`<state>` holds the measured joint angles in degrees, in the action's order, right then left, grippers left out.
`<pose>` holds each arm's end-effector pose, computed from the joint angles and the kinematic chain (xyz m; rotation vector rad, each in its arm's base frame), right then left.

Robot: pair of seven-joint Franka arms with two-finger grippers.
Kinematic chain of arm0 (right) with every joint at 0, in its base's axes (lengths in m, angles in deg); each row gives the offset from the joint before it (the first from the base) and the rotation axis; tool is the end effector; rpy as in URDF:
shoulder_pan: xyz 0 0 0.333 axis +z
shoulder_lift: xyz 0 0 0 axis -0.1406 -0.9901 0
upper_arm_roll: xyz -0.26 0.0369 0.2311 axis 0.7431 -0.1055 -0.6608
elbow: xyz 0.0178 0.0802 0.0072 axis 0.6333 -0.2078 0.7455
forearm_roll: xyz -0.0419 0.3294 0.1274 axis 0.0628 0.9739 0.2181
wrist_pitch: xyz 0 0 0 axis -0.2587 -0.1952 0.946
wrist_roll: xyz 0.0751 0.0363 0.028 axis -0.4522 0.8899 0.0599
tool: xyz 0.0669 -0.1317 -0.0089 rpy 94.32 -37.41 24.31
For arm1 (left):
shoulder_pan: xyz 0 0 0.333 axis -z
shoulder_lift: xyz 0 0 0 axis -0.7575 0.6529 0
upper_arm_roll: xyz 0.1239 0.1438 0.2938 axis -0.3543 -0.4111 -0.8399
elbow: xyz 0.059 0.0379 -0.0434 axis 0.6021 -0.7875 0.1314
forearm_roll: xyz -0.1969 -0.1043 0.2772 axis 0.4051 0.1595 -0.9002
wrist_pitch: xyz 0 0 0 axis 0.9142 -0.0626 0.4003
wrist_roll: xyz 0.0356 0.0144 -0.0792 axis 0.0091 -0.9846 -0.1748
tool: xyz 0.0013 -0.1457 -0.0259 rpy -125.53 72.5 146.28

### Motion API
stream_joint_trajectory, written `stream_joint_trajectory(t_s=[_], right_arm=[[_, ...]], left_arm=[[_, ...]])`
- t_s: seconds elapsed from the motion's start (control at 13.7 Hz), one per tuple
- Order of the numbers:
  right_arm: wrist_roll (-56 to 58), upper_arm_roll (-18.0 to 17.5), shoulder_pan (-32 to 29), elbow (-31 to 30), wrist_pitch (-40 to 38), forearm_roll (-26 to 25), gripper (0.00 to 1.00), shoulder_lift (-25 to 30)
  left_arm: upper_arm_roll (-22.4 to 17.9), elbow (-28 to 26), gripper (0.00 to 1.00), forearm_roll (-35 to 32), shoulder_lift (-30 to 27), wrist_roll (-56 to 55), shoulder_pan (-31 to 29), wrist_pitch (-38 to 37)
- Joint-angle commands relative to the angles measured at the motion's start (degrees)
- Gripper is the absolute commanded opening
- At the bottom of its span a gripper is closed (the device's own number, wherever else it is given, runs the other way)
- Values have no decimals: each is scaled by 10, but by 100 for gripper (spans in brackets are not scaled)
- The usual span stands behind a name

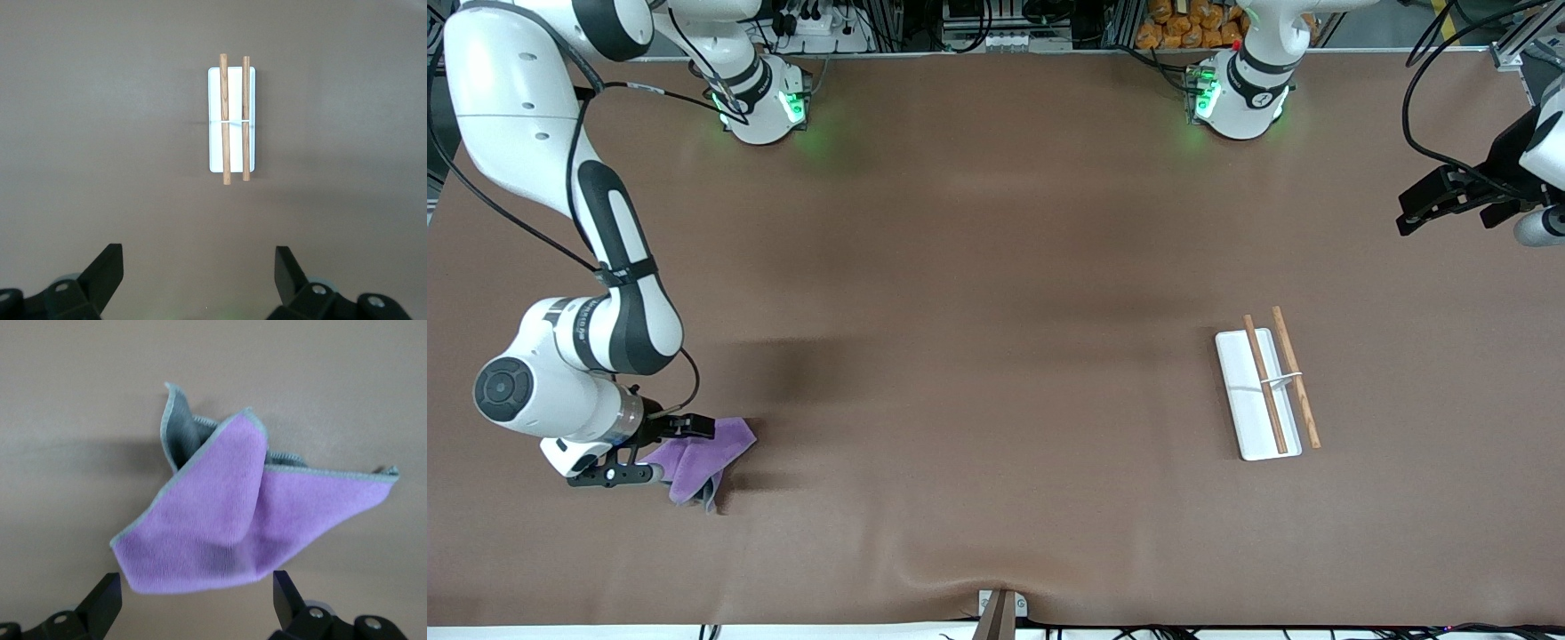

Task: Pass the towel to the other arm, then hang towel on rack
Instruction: 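Reach the right gripper down to the purple towel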

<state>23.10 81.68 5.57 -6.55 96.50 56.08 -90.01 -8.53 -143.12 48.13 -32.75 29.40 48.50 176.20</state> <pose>0.7129 -0.0129 0.2573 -3.1006 -0.0513 -0.0511 0.5099 -0.0390 0.6388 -3.1198 -0.1174 -0.0044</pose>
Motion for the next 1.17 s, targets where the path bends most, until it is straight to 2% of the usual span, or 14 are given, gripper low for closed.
stream_joint_trajectory(t_s=[0.0,0.37,0.66,1.1], right_arm=[[-13,-4,-15,16,27,10,100,-18],[-33,-3,-36,21,85,10,100,-42],[-40,-4,-59,21,91,14,100,-42],[-54,-4,-79,19,199,36,100,-74]], left_arm=[[0,0,100,-10,0,7,1,6],[0,-1,100,-10,-1,7,2,5],[0,-1,100,-10,-1,8,2,5],[0,-2,100,-10,-1,8,2,5]])
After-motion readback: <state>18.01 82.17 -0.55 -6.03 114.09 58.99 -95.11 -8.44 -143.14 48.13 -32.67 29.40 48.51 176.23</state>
